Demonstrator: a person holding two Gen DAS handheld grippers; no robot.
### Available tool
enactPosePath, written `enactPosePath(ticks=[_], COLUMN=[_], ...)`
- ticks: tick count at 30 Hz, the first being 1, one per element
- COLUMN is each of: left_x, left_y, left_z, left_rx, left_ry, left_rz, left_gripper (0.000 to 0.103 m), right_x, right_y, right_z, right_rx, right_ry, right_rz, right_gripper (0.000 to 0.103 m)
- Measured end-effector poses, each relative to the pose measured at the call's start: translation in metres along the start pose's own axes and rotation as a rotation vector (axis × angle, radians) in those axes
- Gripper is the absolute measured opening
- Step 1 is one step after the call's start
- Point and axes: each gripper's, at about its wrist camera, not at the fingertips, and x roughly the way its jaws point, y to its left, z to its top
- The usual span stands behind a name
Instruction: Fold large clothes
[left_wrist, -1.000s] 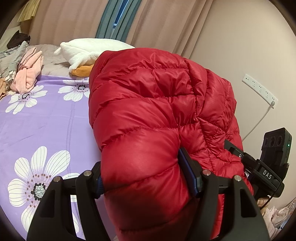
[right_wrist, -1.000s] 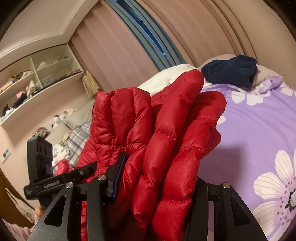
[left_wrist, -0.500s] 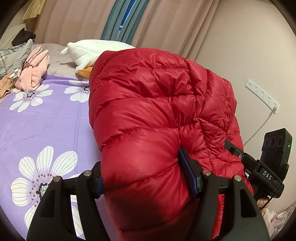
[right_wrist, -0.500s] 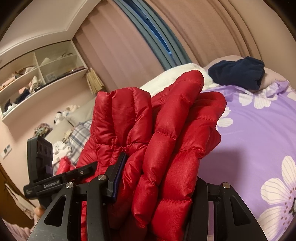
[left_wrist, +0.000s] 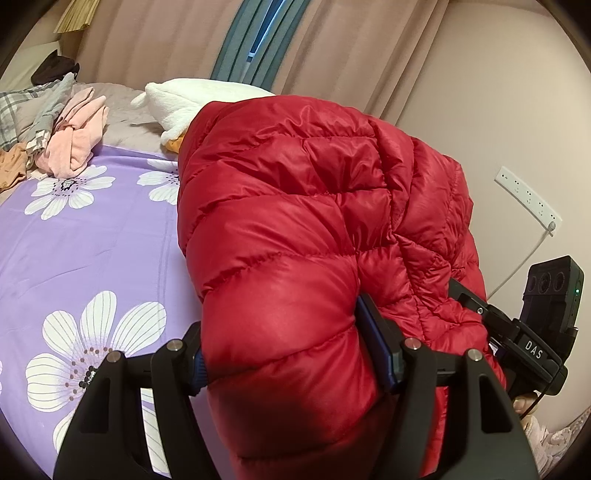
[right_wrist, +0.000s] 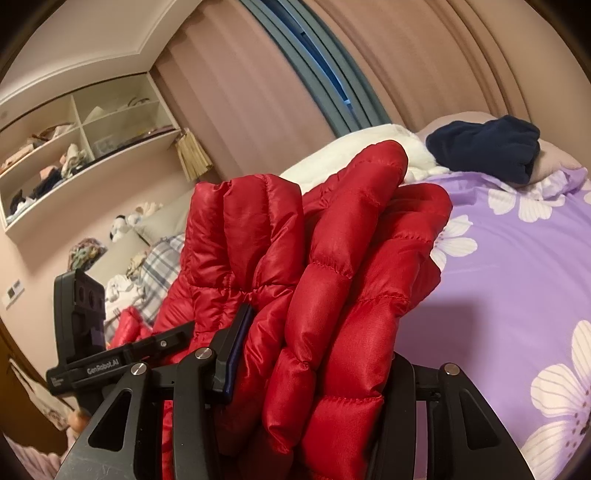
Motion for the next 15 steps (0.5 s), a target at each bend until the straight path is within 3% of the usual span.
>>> enactPosePath(ticks=[15], left_x=[-0.0039], left_y=[-0.0067], left_z=[-0.0048], left_rx=[-0.029], left_ry=[-0.009], left_rz=[0.019], left_gripper=[0.067], right_x=[0.0047], right_y=[-0.0027], right_z=[0.0065], right_rx=[-0.021], right_ry=[0.022], right_rz=[0.016], right_gripper=[0.047])
